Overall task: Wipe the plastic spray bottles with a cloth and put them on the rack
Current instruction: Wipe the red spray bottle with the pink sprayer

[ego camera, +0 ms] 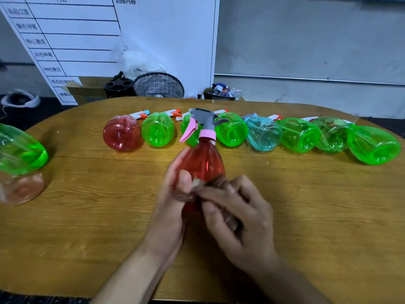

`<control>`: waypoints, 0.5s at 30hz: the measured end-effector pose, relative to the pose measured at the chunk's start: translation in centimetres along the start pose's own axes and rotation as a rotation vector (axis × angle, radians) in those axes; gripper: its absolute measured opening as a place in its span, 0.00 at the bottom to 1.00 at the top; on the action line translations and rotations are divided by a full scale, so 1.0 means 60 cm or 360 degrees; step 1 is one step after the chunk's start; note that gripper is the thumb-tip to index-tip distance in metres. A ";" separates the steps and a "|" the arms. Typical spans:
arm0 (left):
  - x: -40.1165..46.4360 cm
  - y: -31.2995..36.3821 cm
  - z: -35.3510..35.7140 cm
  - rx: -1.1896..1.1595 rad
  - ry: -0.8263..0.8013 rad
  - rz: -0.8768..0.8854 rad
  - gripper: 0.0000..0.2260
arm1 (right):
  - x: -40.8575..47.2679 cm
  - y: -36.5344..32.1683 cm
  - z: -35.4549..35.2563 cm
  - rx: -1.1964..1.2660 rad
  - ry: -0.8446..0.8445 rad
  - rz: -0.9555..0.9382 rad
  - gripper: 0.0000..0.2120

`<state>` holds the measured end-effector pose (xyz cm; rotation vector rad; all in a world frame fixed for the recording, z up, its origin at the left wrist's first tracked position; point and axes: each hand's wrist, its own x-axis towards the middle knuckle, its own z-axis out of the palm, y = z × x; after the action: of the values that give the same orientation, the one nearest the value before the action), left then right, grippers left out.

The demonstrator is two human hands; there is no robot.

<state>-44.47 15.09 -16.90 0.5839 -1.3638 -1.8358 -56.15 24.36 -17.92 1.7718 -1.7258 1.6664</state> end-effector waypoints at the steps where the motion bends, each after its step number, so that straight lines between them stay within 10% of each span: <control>1: 0.000 0.000 0.002 0.0008 -0.0010 0.0013 0.42 | 0.007 0.002 -0.006 0.0051 0.0084 0.0106 0.11; 15: -0.018 -0.016 0.028 -0.0060 -0.0256 -0.0053 0.25 | 0.045 0.043 -0.048 0.0034 0.0122 0.0220 0.12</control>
<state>-45.32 17.07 -17.34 0.4497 -1.4276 -1.9668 -60.57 24.05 -16.24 1.6074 -1.8409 1.7885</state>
